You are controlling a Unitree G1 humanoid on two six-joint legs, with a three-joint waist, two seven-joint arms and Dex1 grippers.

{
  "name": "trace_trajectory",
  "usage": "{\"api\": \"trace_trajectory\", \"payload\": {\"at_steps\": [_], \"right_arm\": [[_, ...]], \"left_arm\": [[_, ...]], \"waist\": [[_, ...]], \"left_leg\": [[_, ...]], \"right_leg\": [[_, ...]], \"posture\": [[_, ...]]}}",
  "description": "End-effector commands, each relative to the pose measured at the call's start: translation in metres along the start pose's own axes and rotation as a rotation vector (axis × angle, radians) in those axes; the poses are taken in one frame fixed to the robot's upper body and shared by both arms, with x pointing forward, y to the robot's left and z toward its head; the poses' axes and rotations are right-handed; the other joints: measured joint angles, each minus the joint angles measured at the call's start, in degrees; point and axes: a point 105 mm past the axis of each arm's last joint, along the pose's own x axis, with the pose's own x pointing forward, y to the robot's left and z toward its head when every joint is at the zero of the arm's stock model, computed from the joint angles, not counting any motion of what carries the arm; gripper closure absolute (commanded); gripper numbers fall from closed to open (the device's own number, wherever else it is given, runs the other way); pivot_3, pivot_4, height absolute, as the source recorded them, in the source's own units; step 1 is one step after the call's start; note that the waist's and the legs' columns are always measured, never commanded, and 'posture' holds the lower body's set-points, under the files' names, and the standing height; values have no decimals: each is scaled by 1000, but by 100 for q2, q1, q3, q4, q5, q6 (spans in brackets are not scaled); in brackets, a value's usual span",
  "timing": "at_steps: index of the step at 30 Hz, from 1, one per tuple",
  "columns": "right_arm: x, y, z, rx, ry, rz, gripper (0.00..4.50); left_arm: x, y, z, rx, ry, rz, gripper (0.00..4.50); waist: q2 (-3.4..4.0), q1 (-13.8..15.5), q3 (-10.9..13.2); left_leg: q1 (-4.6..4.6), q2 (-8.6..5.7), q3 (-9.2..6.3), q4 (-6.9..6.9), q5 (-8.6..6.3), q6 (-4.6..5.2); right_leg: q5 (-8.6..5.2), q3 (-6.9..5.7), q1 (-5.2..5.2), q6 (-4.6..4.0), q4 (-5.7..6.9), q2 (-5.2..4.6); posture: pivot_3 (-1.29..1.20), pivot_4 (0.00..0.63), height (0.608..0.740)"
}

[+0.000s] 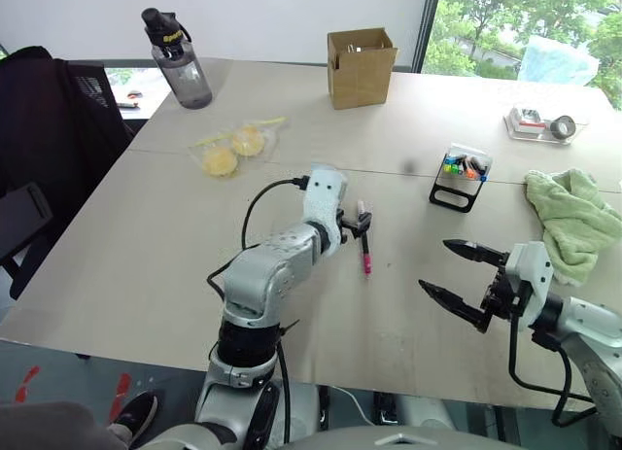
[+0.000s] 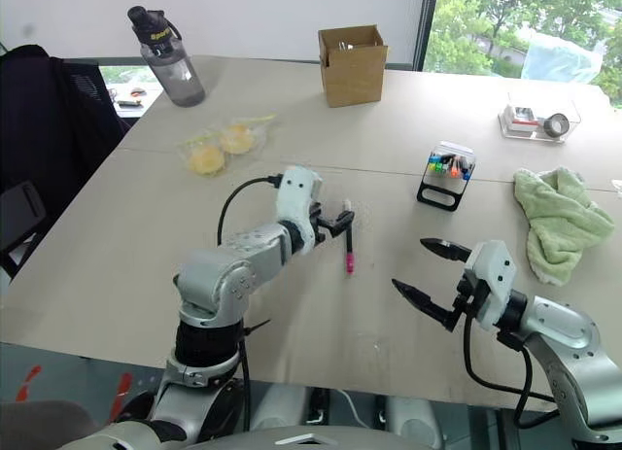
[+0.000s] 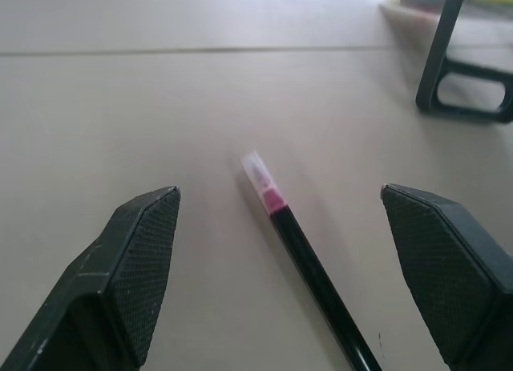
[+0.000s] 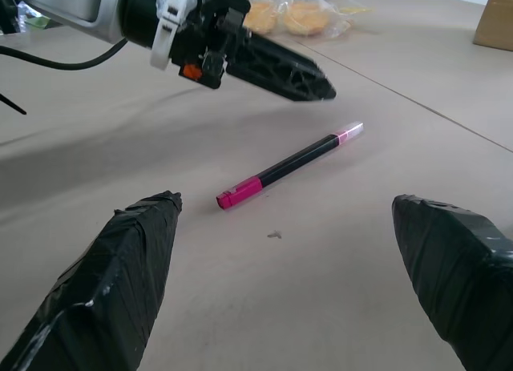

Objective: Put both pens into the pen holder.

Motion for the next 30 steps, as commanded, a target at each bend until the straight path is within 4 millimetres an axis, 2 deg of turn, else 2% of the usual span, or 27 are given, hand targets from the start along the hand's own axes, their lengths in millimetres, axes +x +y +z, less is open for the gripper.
{"api": "trace_trajectory", "payload": {"at_steps": [1,11,16,21,23,26,30], "right_arm": [[-3,0,15,-54,-35,-12,0],[-10,7,18,-48,-5,16,0],[-16,6,18,-51,12,-2,0],[-17,9,18,-47,16,-10,0],[-19,10,17,-47,21,-13,0],[-19,10,17,-50,26,-15,0],[-19,11,17,-51,27,-13,0]], "left_arm": [[4,-13,-1,73,31,-15,355],[15,-6,-29,172,170,30,355],[20,-13,-41,160,253,7,355],[21,-10,-54,158,336,30,355],[21,-10,-56,145,335,26,903],[20,-8,-60,137,348,32,2045],[19,-6,-63,128,367,40,3983]], "waist": [[0,1,0],[-2,4,1],[1,17,-1],[5,14,-9],[7,13,-16],[12,13,-20],[12,23,-23]], "left_leg": [[0,0,1,0,0,0],[0,0,1,-1,0,0],[3,0,0,-1,-10,17],[9,0,0,-1,-12,20],[10,0,0,-1,-12,20],[10,0,0,-1,-12,19],[8,0,0,-1,-11,17]], "right_leg": [[0,1,0,0,0,0],[0,1,0,0,-3,-3],[-1,0,1,1,-1,-4],[-1,0,9,2,-1,-3],[-2,0,10,3,0,-3],[-2,0,10,3,-1,-3],[-2,0,10,3,-4,-5]], "posture": [[0,150,739],[0,150,739],[0,150,739],[0,150,739],[0,150,739],[0,150,739],[0,150,739]]}}
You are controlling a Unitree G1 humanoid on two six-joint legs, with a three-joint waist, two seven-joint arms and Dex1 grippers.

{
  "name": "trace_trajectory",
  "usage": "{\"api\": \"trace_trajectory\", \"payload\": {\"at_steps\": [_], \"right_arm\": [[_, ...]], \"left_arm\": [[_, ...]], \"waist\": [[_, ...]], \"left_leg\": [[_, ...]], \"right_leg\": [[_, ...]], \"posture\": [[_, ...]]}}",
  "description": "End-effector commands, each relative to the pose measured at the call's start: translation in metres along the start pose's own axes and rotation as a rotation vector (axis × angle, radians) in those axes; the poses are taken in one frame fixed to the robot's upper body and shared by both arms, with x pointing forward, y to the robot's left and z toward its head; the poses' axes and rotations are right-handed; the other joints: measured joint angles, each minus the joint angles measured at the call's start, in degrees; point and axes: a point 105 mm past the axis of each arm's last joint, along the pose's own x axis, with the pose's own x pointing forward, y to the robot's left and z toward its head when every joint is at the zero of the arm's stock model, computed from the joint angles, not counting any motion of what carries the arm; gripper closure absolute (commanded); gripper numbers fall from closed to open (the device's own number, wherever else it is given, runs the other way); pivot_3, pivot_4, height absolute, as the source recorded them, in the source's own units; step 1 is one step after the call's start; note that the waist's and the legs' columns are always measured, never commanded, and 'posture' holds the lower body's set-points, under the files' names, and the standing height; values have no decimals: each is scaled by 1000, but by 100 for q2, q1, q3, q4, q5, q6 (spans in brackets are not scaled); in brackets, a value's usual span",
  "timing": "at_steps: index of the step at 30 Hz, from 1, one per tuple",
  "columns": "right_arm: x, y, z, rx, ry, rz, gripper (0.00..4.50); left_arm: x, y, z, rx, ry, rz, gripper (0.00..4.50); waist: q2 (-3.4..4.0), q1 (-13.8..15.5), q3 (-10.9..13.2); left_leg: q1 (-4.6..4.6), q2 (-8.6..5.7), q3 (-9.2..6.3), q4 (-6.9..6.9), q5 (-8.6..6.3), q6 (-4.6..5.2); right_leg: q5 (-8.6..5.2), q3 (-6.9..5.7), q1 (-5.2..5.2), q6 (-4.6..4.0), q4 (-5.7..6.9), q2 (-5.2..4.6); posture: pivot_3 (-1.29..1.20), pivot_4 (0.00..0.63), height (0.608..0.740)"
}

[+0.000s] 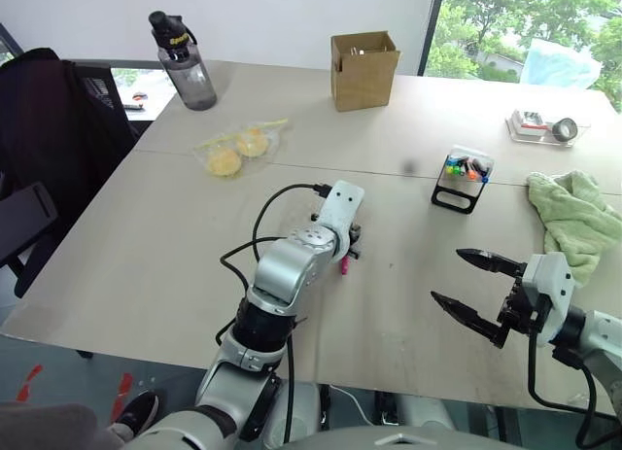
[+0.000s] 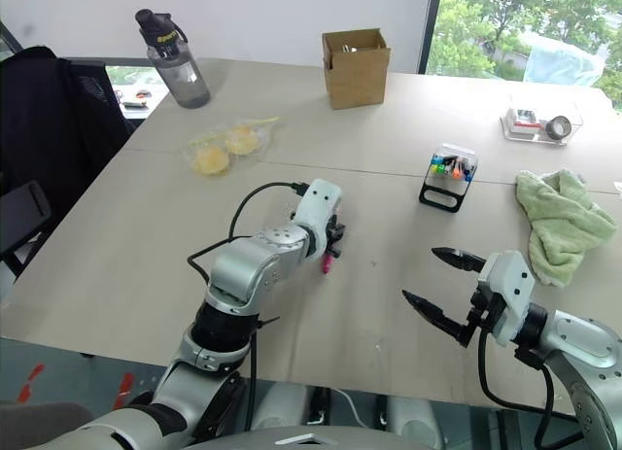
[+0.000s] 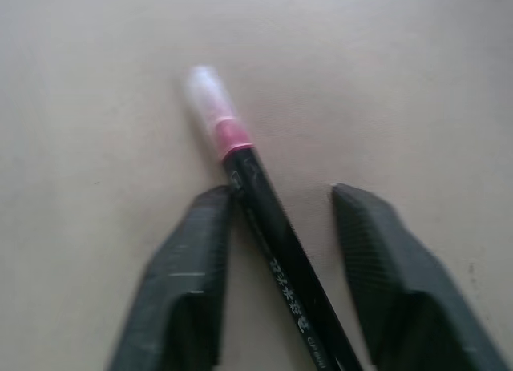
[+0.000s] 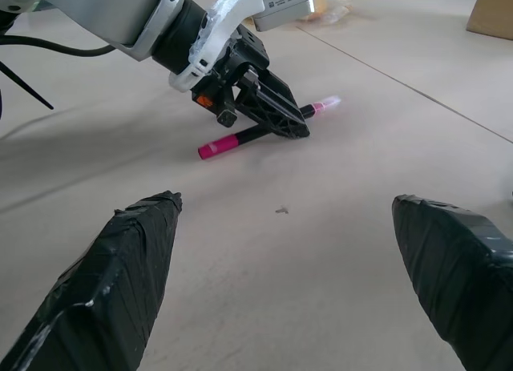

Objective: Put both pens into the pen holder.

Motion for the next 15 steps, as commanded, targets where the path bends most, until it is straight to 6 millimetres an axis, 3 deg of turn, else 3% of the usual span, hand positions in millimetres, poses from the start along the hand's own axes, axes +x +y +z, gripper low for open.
{"api": "trace_trajectory", "payload": {"at_steps": [1,15], "right_arm": [[-1,2,12,-47,-26,11,0],[4,0,11,-45,-30,32,0]], "left_arm": [[8,-10,-37,-22,161,-44,4432],[6,2,-41,-41,169,7,4477]], "waist": [[1,7,-1],[6,-7,-6]], "left_leg": [[0,0,0,0,0,0],[1,0,0,-2,-2,3]], "right_leg": [[0,0,0,0,-1,-1],[-1,0,0,0,0,-1]], "posture": [[0,150,739],[0,150,739]]}}
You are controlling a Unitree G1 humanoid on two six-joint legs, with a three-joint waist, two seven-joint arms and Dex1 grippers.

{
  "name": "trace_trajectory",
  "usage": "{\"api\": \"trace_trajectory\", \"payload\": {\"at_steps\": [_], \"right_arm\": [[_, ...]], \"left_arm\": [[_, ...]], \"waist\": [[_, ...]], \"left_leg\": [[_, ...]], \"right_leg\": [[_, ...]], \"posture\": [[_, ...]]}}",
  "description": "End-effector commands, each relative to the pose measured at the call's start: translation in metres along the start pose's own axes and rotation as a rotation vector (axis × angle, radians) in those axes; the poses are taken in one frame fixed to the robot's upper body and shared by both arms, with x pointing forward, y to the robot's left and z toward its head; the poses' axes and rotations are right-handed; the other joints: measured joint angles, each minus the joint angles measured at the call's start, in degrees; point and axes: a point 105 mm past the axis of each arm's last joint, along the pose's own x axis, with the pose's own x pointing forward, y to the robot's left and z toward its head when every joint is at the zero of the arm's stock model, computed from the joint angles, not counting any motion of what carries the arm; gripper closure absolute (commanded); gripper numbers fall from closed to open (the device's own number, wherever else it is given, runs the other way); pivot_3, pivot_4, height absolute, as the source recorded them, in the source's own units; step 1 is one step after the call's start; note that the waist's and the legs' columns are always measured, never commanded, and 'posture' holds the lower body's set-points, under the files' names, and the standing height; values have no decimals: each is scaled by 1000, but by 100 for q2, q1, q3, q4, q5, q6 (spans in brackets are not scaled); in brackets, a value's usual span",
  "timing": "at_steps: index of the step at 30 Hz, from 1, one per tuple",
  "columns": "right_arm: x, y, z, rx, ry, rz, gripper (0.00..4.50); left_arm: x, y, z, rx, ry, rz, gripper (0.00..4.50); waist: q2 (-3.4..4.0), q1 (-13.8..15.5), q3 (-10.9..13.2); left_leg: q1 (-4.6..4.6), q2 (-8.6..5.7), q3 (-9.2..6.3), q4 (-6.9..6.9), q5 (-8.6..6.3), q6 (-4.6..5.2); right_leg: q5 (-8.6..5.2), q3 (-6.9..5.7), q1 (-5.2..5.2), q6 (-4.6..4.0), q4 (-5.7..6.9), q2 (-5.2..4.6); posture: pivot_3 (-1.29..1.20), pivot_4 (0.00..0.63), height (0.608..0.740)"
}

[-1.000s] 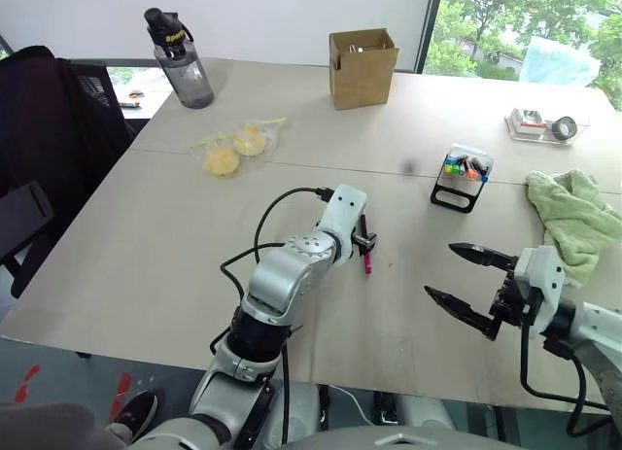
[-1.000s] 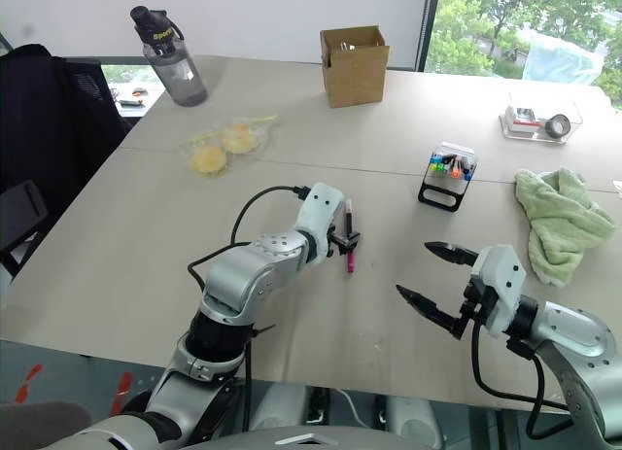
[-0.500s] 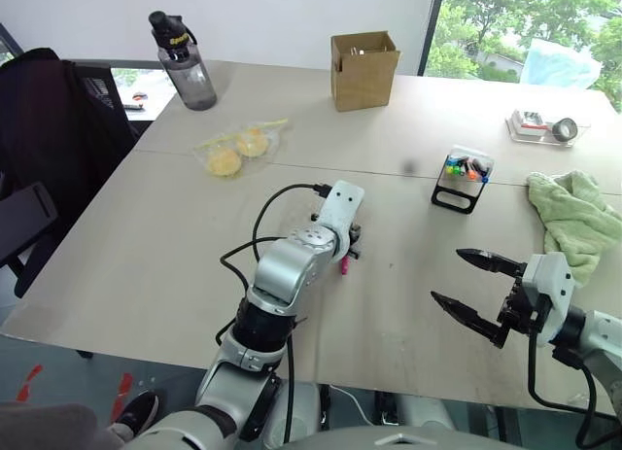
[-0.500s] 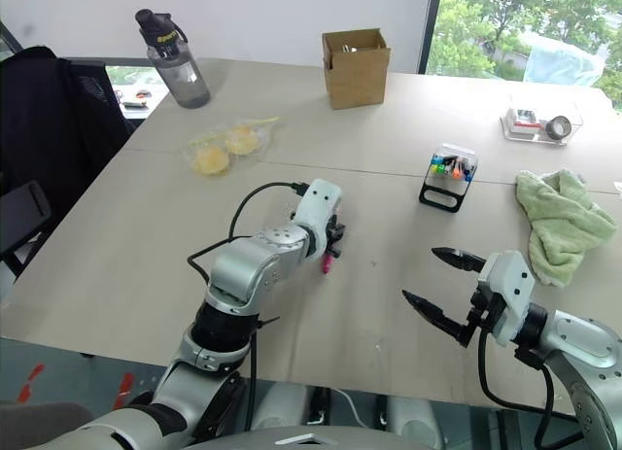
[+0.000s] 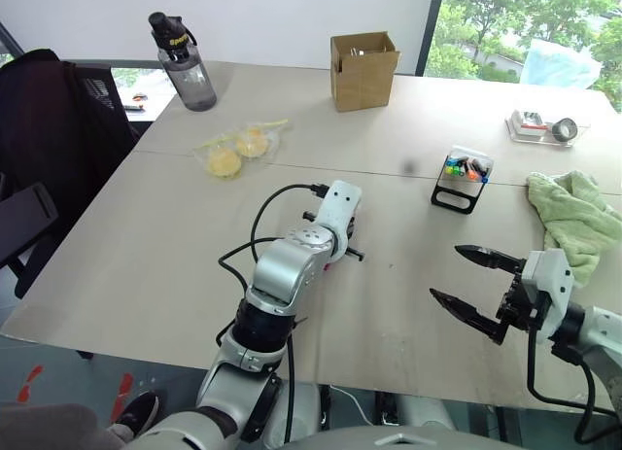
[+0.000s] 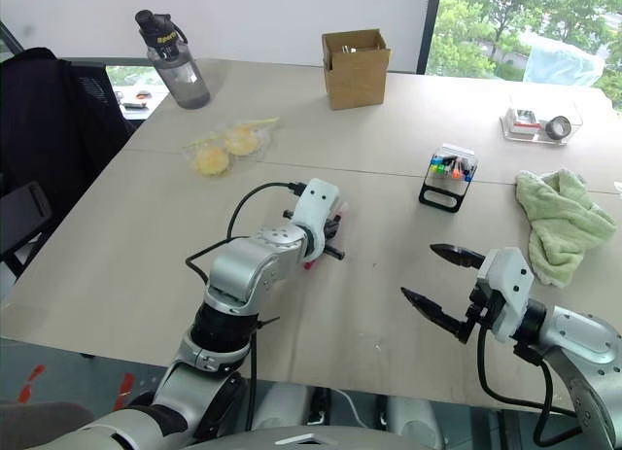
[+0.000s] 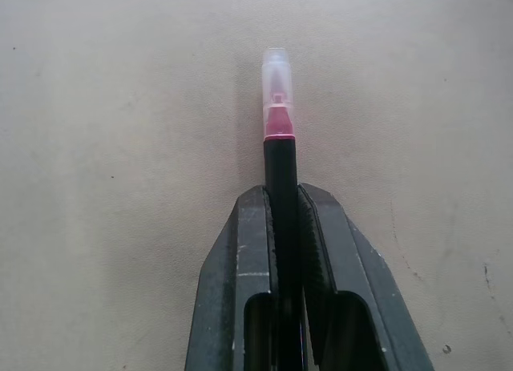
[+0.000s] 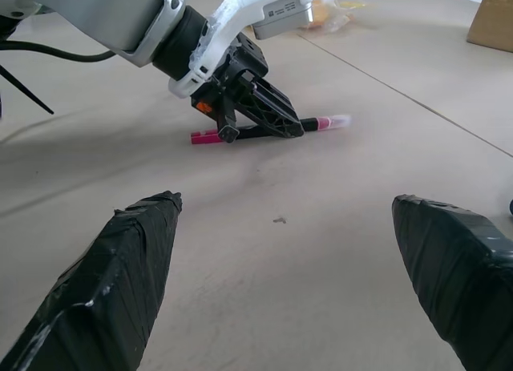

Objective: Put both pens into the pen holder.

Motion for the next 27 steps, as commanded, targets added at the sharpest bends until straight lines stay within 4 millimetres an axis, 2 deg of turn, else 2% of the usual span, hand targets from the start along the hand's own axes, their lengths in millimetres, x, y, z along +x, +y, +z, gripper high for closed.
{"api": "trace_trajectory", "payload": {"at_steps": [1,4,7,9,11,15,21,27], "right_arm": [[1,1,6,-25,-18,18,0],[2,1,6,-25,-18,20,0],[1,-5,0,19,20,-17,0],[2,-13,-3,56,34,-70,0],[5,-24,-2,108,7,-139,0],[21,-27,17,290,-125,-192,0],[35,-23,41,556,-252,-122,0],[38,-12,48,699,-270,-56,0]], "left_arm": [[7,-1,-36,-26,151,-5,4477],[5,-4,-24,-57,64,-48,4477],[-4,-14,-4,-135,-79,-199,4477],[-10,-21,3,-199,-138,-324,4477],[-15,-21,10,-191,-218,-390,4477],[-48,-37,33,-206,-465,-654,4477],[-85,-56,37,-153,-623,-915,4477],[-93,-63,38,-143,-643,-988,4477]], "waist": [[0,0,0],[1,-9,0],[0,-8,1],[-1,-4,2],[-7,11,7],[-19,-17,20],[-12,-18,22],[-13,-16,23]], "left_leg": [[0,0,0,0,0,0],[0,0,0,-1,0,0],[0,1,0,-5,0,-1],[-5,1,0,-6,1,-2],[-10,1,1,-6,5,-9],[-16,0,0,-8,10,-18],[-55,1,2,-16,12,-21],[-96,-4,0,-8,0,2]], "right_leg": [[0,0,0,0,0,0],[0,0,0,0,0,0],[0,1,-1,-1,0,0],[0,0,-7,-2,-1,-2],[0,-1,-10,-3,-4,-5],[1,-3,-14,-4,-11,-6],[2,-4,-58,-7,-7,-6],[3,-6,-82,-3,-13,-3]], "posture": [[0,150,739],[0,150,739],[0,150,739],[0,150,739],[0,150,739],[0,150,739],[0,150,739],[0,150,739]]}}
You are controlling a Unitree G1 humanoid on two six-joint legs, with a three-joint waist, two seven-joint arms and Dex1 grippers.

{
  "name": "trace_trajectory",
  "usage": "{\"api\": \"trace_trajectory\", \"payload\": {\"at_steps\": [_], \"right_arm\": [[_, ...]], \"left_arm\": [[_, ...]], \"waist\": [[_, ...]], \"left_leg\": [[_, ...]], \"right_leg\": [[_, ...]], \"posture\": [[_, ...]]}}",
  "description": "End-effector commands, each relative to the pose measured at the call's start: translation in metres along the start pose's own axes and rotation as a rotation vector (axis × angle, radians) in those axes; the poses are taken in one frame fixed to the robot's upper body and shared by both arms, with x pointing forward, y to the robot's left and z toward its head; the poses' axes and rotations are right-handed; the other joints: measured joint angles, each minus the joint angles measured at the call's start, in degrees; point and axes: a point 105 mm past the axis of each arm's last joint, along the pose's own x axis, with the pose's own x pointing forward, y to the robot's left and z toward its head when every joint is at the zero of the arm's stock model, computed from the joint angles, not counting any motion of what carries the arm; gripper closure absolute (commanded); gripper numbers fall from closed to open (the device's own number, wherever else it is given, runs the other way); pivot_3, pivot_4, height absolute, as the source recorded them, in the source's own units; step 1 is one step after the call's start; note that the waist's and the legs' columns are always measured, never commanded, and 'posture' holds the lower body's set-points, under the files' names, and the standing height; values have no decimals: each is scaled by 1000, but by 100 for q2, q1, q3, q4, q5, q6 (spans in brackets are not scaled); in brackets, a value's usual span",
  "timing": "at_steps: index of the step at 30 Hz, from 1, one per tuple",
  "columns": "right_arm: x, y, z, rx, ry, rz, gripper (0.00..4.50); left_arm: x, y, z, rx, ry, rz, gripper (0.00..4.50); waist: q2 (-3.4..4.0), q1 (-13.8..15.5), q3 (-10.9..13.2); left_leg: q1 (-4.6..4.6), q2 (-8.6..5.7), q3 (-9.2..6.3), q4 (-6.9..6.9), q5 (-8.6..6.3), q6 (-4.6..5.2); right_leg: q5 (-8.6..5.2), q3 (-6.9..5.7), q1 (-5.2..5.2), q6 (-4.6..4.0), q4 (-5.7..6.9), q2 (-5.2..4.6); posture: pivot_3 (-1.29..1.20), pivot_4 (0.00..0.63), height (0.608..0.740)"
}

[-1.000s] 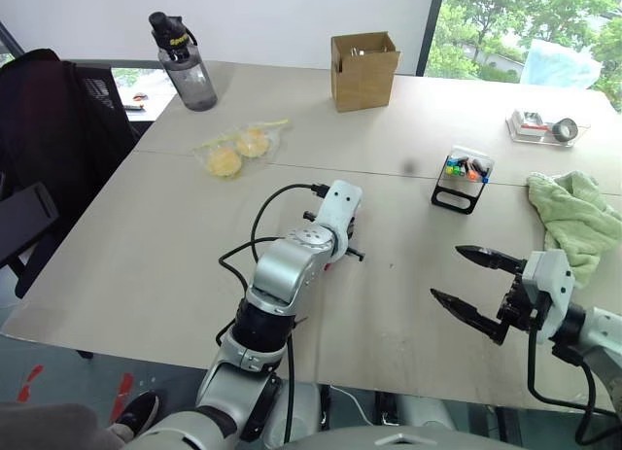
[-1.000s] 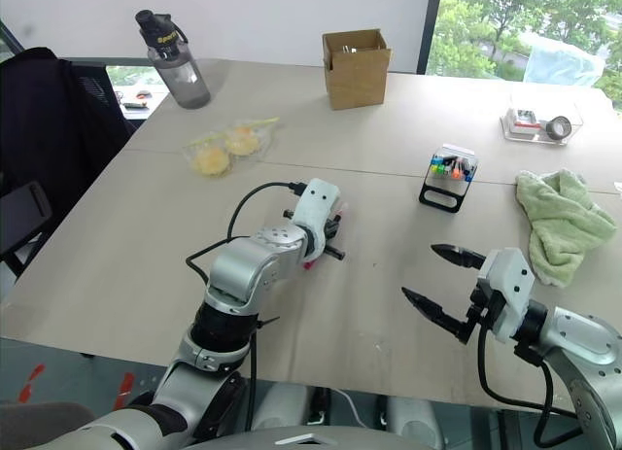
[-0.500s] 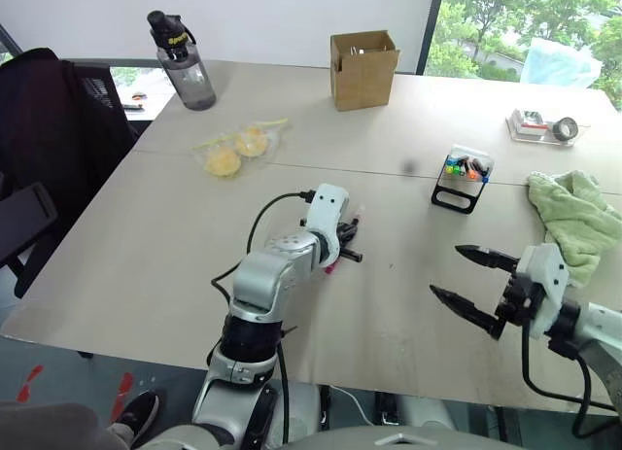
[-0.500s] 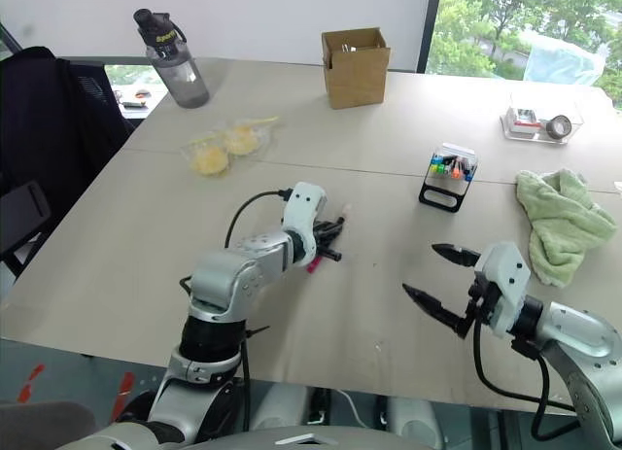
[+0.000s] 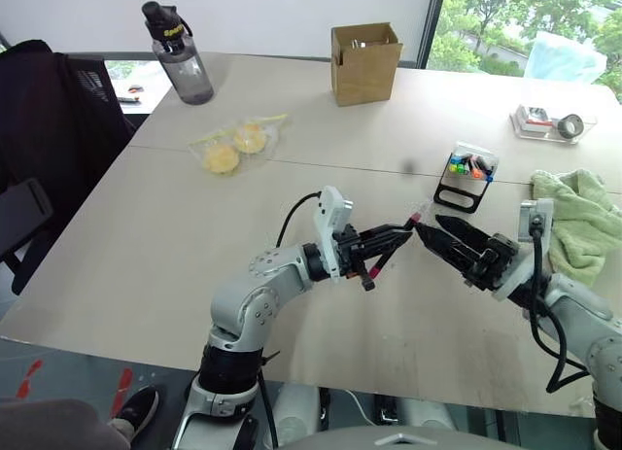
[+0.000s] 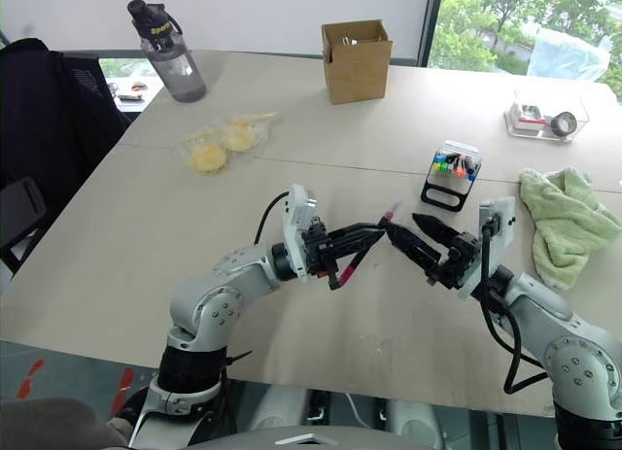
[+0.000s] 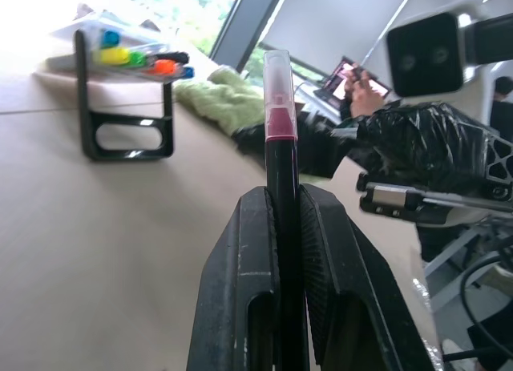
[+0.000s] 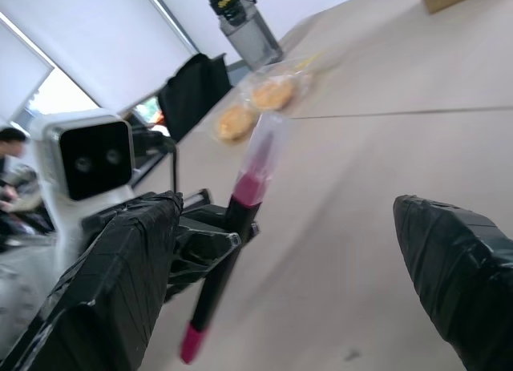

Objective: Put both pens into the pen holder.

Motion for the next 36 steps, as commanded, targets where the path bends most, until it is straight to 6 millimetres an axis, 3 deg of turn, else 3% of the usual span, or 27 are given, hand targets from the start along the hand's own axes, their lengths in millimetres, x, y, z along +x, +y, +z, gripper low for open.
{"api": "trace_trajectory", "payload": {"at_steps": [1,6,9,12,13,17,18,19,20,23,26,30,33,36], "right_arm": [[0,12,6,35,-21,37,0],[5,20,8,72,-38,72,0],[6,22,6,55,-25,80,708],[6,24,6,58,-31,91,2025],[6,25,6,58,-31,94,2755],[6,28,6,53,-28,105,4390],[6,28,6,49,-29,105,4402],[6,28,7,37,-38,101,4402],[7,29,10,32,-66,103,4402],[7,29,22,0,-150,92,4402],[5,18,38,-104,-257,16,4402],[2,12,70,-314,-423,-62,4402],[5,17,100,-629,-538,-133,4402],[10,22,114,-824,-613,-174,4402]], "left_arm": [[4,-16,10,44,-33,-84,4477],[5,-21,8,45,-18,-117,4477],[6,-22,6,29,-11,-117,4500],[6,-22,5,13,-10,-110,4500],[6,-22,5,12,-10,-109,4500],[5,-22,4,-2,-1,-116,4500],[5,-22,4,-17,1,-119,4500],[4,-21,4,-20,10,-117,3581],[4,-19,3,-11,22,-95,3342],[6,-4,0,59,64,4,1957],[6,2,15,106,-2,28,737],[5,11,37,161,-87,81,737],[4,19,42,216,-59,126,737],[5,23,42,257,-25,149,737]], "waist": [[0,-3,0],[0,-7,0],[0,-7,0],[0,-7,0],[0,-6,0],[0,-7,0],[0,-8,0],[0,-8,0],[0,-8,0],[0,-5,0],[0,-3,0],[0,-4,0],[1,-15,0],[1,-12,0]], "left_leg": [[0,0,0,0,-1,1],[2,2,-1,0,-3,5],[2,2,-1,0,-2,4],[1,2,-1,0,-2,4],[1,2,-1,0,-1,3],[2,2,-1,0,1,-2],[2,2,-1,0,2,-3],[2,2,-1,0,2,-4],[2,2,-1,0,2,-4],[2,2,-1,0,2,-4],[2,1,-1,0,4,-6],[1,1,1,1,8,-14],[3,1,3,2,9,-15],[6,1,4,2,11,-18]], "right_leg": [[0,0,0,0,0,1],[-1,0,-2,1,2,10],[-1,1,-2,2,2,11],[-1,1,-2,3,1,11],[-1,1,-2,3,2,11],[-1,1,-2,3,2,11],[-1,1,-2,3,2,11],[-1,1,-2,3,2,11],[-1,1,-2,3,3,12],[-1,1,-2,3,3,12],[-1,2,-2,4,2,13],[-1,3,-3,4,1,13],[-1,5,-5,4,5,15],[-1,8,-9,4,10,20]], "posture": [[0,150,739],[0,150,739],[0,150,739],[0,150,739],[0,150,739],[0,150,739],[0,150,739],[0,150,739],[0,150,739],[0,150,739],[0,150,739],[0,150,739],[0,150,739],[0,150,739]]}}
